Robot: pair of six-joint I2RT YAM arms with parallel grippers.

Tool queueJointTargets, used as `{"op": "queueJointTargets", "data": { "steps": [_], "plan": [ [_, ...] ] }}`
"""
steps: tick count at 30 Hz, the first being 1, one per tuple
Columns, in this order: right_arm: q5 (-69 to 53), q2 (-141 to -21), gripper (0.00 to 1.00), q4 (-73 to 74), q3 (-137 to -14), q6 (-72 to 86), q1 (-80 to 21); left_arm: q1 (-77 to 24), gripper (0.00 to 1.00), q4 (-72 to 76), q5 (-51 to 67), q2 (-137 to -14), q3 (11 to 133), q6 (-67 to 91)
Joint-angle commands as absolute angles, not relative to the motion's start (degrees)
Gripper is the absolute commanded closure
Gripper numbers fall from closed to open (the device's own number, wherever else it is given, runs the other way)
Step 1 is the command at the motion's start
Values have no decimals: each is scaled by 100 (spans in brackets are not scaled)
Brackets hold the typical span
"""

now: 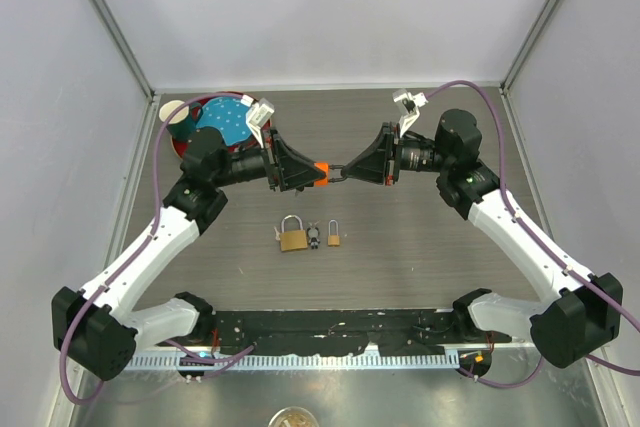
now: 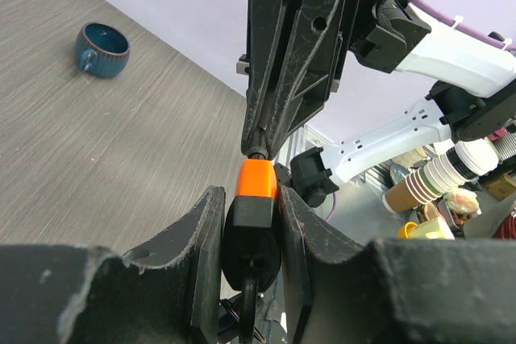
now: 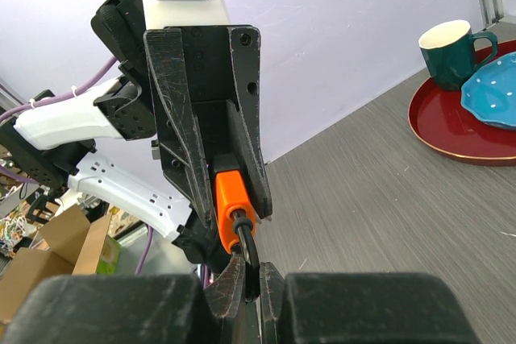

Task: Lock with the key
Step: Lock the lock.

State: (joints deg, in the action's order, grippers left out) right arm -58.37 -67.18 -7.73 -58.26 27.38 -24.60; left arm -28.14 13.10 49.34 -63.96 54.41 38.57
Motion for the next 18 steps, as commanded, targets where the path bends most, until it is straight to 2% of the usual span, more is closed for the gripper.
{"op": "queueJointTargets", "data": {
  "steps": [1,11,18],
  "plan": [
    [-5827,-6732,99,-1055,-5897,2777,-2628,-2918,100,1837,5098,-6284,5475,3867],
    [-5845,-6724,98,-1055,-5941,2751,-2628,-2918,100,2030,5168,-6267,5546,4148],
    [-5748,-6768,98,-1169,-5994,2795,-2760,-2918,100,2944,5308,-6425,5449,4825]
  ]
}}
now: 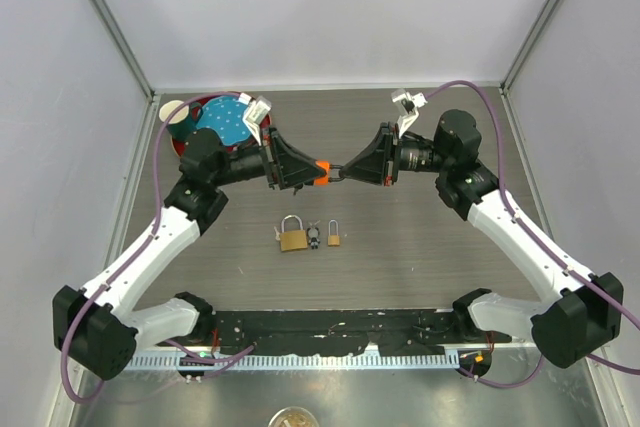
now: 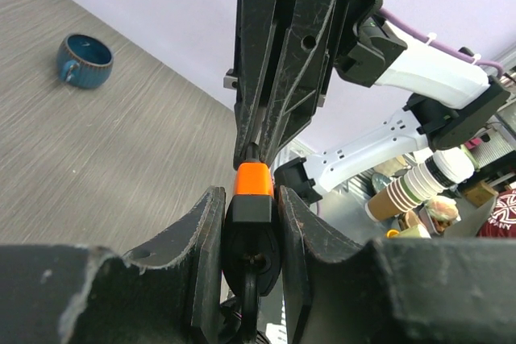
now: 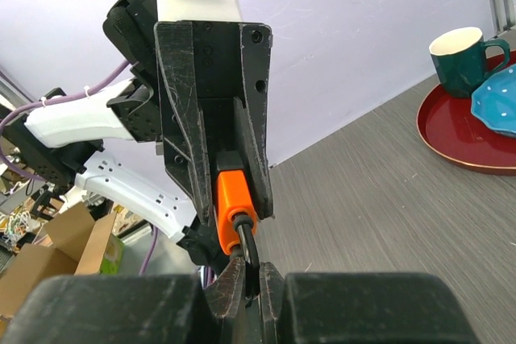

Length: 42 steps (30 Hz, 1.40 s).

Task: Lock with the key
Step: Lock the lock.

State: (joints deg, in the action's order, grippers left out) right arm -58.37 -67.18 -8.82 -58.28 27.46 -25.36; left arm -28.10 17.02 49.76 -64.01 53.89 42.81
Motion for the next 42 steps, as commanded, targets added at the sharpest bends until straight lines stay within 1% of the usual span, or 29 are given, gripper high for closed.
{"op": "queueJointTargets", "data": {
  "steps": [1,3,10,14,18,25,32,36,40,42],
  "plan": [
    [-5731,-6785,98,-1239,-5994,2838,-2812,-2909,100,3084,5326,-6451,5441,4921],
    [-5687,-6829,98,-1318,-6003,2891,-2856,-2918,100,3111,5318,-6477,5432,4904],
    [-5651,-6847,99,-1801,-6047,3234,-2953,-2918,100,2427,5265,-6434,5458,4457],
    [-5722,-6917,98,-2205,-6082,3637,-2962,-2936,100,2399,5203,-6416,5370,4403],
    [-5731,-7040,98,-2303,-6196,3683,-3102,-2997,100,2382,5124,-6460,5317,4368],
    [-5687,-7207,98,-2188,-6328,3612,-3348,-3225,100,2180,5063,-6662,5511,4184],
    [-5564,-7155,99,-1864,-6460,3349,-3357,-3322,100,1882,5098,-6715,5581,3973],
    [-5432,-7137,98,-960,-6732,2787,-3305,-3305,100,1013,4940,-6522,5747,3438],
    [-5554,-7102,98,-800,-6811,2698,-3085,-3217,100,300,4895,-6337,5897,3042],
    [-5633,-7101,99,-713,-6838,2655,-2971,-3182,97,72,4948,-6311,5950,2936]
  ]
}}
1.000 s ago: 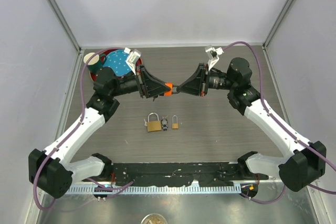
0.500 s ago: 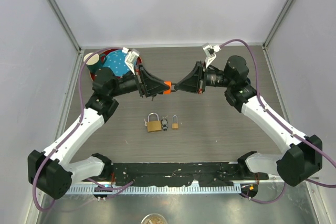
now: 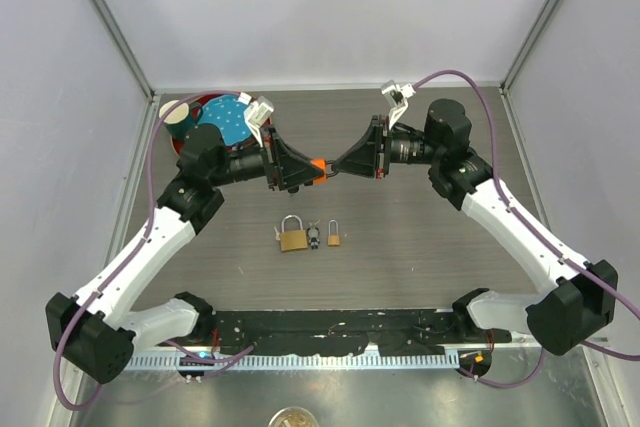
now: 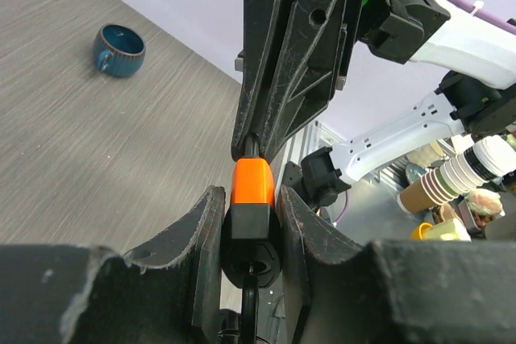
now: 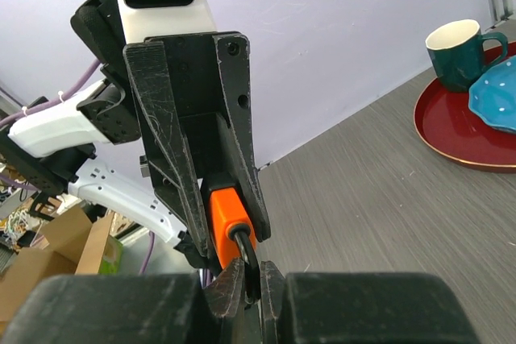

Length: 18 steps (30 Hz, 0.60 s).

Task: Lock with the key
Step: Lock the lock.

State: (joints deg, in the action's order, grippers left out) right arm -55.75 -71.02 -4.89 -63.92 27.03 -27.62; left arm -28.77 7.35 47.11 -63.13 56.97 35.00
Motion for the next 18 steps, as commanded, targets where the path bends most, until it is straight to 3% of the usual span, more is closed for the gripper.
{"op": "queueJointTargets", "data": {
  "steps": [1,18],
  "plan": [
    [-5677,-7110,99,-677,-6873,2646,-2927,-3156,97,44,4992,-6293,5959,2909],
    [-5704,-7409,98,-1010,-7321,3085,-2892,-3164,100,-114,5660,-6618,5950,3050]
  ]
}}
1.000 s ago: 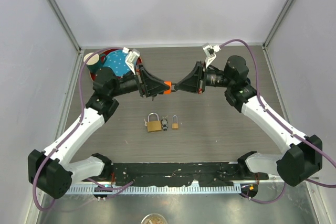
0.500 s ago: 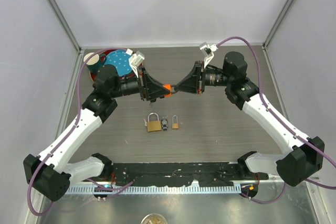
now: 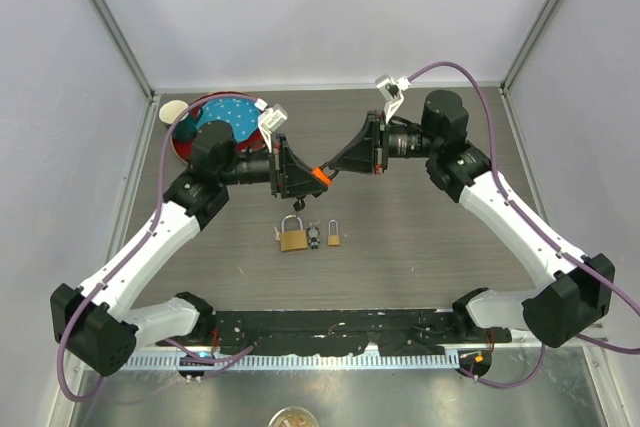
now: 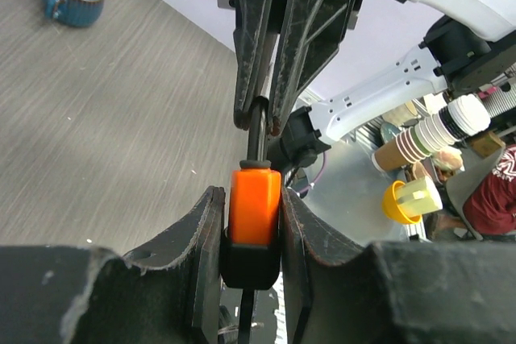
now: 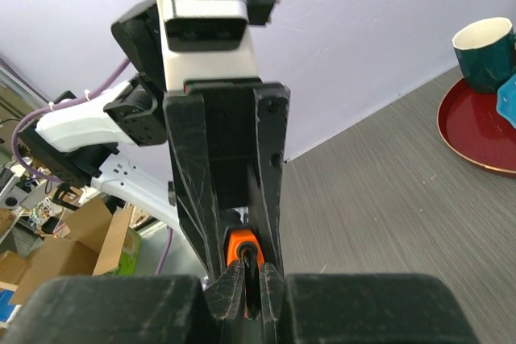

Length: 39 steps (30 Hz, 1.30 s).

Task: Lock with the key
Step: Lock the lock.

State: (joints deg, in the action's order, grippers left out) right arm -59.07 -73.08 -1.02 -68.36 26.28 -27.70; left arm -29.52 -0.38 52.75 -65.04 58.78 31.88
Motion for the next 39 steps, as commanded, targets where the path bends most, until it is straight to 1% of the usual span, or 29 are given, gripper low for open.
{"op": "queueJointTargets", "data": {
  "steps": [1,6,10,12,15,16,18,19,21,22,24,25,27,28,33,39],
  "plan": [
    [-5722,-7435,99,-1019,-7373,3094,-2900,-3173,100,-97,5651,-6618,5941,3059],
    [-5731,-7523,99,-1248,-7400,3278,-2953,-3164,100,543,5616,-6653,5749,3392],
    [-5704,-7506,98,-1283,-7296,3261,-2971,-3173,100,650,5678,-6767,5765,3428],
    [-5512,-7445,98,-987,-7286,3095,-2962,-3164,100,650,5608,-6741,5740,3393],
    [-5274,-7295,91,-827,-7286,2901,-2909,-3164,100,528,5345,-6654,5713,3235],
    [-5195,-7260,87,-817,-7269,2892,-2883,-3164,100,458,5248,-6627,5704,3173],
    [-4924,-7128,83,-817,-7234,2900,-2769,-3173,100,396,5072,-6548,5687,3129],
    [-4844,-7084,77,-809,-7190,2892,-2725,-3164,100,396,4941,-6530,5678,3120],
    [-4581,-6979,71,-817,-7155,2935,-2585,-3173,100,430,4765,-6452,5617,3120],
    [-4510,-6944,61,-817,-7102,2953,-2540,-3164,100,474,4668,-6434,5590,3129],
    [-4343,-6865,54,-826,-7049,2997,-2426,-3173,100,658,4510,-6381,5467,3208],
    [-4298,-6821,45,-852,-6979,3023,-2400,-3164,100,737,4396,-6337,5423,3252],
    [-4272,-6742,38,-983,-6891,3085,-2321,-3173,100,991,4298,-6302,5283,3392],
    [-4271,-6724,31,-1037,-6795,3111,-2303,-3173,100,1098,4228,-6276,5239,3445],
    [-4499,-6653,23,-1485,-6505,3357,-2233,-3173,100,1879,4052,-6205,4896,3822],
    [-4930,-6758,21,-2083,-6302,3770,-2224,-3164,100,3101,3666,-6152,4386,4437]
  ]
}}
